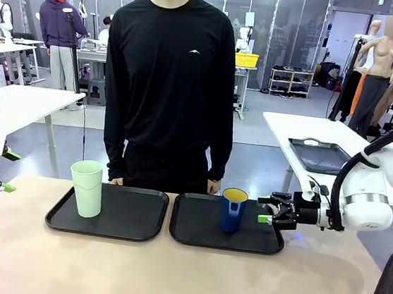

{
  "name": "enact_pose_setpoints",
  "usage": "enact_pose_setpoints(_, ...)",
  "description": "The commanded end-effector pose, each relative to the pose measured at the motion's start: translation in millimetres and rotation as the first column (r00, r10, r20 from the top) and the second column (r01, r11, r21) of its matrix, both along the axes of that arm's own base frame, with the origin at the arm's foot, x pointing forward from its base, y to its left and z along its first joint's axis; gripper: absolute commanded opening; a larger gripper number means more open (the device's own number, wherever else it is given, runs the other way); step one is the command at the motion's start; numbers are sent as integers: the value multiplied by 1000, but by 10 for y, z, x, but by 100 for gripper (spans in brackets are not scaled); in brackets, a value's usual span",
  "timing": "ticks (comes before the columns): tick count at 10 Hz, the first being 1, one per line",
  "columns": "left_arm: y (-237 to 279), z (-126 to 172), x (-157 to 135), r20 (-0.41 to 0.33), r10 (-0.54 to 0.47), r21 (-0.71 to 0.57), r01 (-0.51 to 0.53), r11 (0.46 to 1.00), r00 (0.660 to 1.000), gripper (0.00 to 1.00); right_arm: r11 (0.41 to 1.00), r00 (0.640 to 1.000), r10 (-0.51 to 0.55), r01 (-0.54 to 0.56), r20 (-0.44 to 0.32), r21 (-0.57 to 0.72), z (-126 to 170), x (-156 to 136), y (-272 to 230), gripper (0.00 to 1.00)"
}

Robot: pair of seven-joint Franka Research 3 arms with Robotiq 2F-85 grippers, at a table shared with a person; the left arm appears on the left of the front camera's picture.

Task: Sort and store the cups by type.
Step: Pick up the Handle plastic cup and place it into the empty Flat Tray.

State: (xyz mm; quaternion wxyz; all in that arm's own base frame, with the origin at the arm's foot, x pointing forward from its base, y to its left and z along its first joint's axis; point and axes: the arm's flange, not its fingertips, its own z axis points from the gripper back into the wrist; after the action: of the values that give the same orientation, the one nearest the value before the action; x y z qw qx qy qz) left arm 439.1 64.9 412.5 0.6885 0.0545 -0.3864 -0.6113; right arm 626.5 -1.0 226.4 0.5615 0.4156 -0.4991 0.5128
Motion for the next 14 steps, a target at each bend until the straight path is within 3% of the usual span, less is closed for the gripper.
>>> enact_pose_setpoints(1,8,-14,7,7,-11,-3,11,1000,1000,100,1000,1000,5,-5,7,1,2,33,14,100)
enact_pose_setpoints(14,8,-14,7,7,-11,-3,11,1000,1000,100,1000,1000,5,-5,7,1,2,33,14,100)
